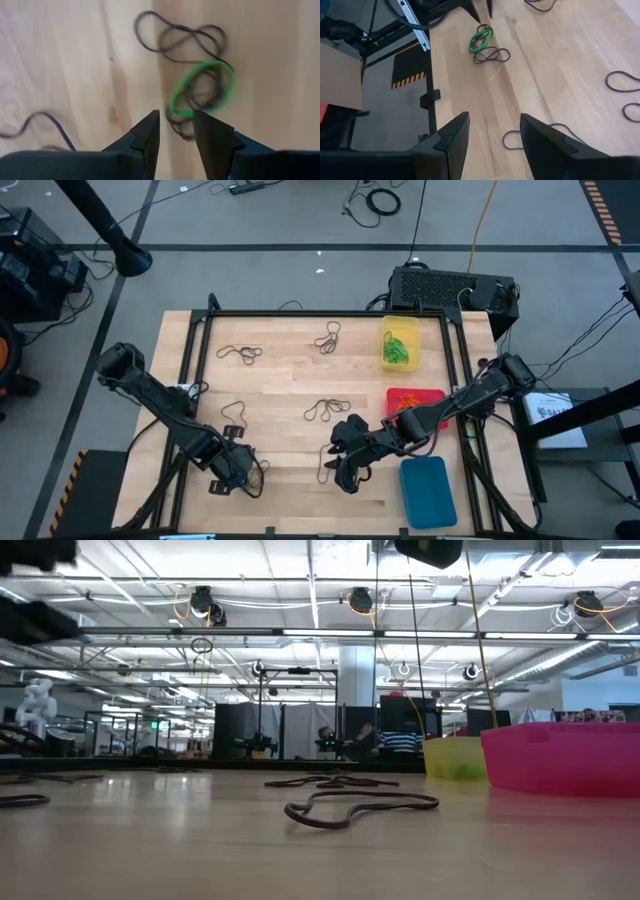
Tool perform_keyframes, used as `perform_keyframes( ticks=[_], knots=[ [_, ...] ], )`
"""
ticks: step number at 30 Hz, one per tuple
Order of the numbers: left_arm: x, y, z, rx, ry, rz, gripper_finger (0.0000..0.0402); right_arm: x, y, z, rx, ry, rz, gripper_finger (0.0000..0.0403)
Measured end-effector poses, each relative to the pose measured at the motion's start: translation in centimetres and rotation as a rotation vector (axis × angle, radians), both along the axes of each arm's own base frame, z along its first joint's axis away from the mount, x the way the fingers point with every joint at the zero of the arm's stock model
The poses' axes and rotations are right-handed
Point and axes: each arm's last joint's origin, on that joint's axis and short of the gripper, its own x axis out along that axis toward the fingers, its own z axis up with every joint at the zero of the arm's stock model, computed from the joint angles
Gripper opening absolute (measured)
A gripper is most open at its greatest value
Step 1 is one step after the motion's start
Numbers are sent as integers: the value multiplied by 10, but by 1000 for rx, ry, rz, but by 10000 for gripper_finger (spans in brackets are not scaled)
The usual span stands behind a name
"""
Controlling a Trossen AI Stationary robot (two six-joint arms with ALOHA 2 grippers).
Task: Sort rubber bands into baskets
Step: Put the green rubber band into the yellow bin
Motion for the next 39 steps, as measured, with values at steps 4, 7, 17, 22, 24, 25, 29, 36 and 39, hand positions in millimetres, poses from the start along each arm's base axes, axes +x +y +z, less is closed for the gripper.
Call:
perform_keyframes(
  ticks=[4, 7, 17, 22, 24, 25, 29, 36, 39],
  knots=[
    [-1, 2, -16, -5, -49, -35, 125, -1, 1, 0, 11, 2, -8, 169],
    [-1, 1, -24, -36, -73, -63, 125, -1, 1, 0, 11, 3, -8, 169],
    [0, 0, -40, -92, -120, -72, 125, -1, 1, -1, -7, 9, 4, 169],
    [-2, 1, -49, -93, -85, -76, 125, -1, 1, -1, -16, 14, 9, 169],
    [-2, 0, -52, -88, -79, -77, 125, -1, 1, -2, -17, 15, 9, 169],
    [-2, 0, -52, -87, -78, -77, 125, -2, 1, -2, -17, 16, 9, 169],
    [0, -1, -54, -92, -84, -77, 125, -2, 1, -2, -17, 17, 9, 169],
    [3, -4, -52, -113, -109, -76, 99, -2, 0, -2, -18, 19, 8, 169],
    [4, -5, -50, -118, -116, -81, 77, -1, 0, -2, -15, 20, 4, 169]
  ],
)
